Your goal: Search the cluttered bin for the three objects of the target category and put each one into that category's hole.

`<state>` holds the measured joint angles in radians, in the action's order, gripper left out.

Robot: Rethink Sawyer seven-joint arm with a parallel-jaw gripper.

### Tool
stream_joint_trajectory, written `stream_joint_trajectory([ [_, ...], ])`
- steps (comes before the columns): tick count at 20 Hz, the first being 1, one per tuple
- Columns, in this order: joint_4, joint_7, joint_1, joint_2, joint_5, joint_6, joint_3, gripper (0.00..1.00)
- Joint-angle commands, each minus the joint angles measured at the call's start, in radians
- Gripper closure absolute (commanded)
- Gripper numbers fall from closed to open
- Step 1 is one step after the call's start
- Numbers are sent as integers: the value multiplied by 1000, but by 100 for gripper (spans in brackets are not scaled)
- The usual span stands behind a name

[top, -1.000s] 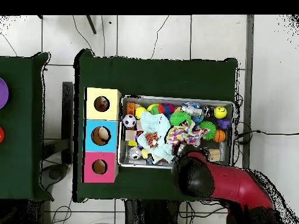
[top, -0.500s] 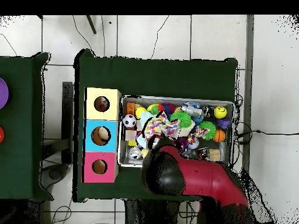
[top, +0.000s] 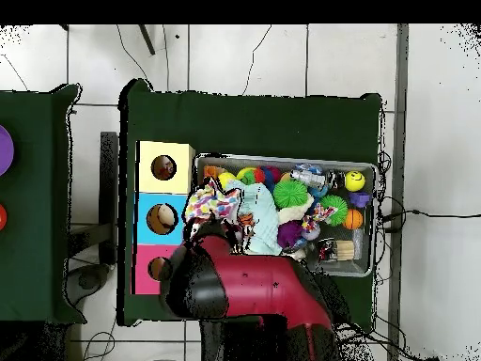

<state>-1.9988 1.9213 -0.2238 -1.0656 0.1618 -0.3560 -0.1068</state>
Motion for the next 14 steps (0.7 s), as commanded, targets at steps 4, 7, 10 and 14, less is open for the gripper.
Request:
stream_joint_trajectory([
  [4,113,326,135,142,-103,-88,138,100],
  [7,149,346,185,179,-136,-68,185,100],
  [10,168,350,211,202,-157,-55,213,100],
  [14,213,367,245,286,-194,15,230,100],
])
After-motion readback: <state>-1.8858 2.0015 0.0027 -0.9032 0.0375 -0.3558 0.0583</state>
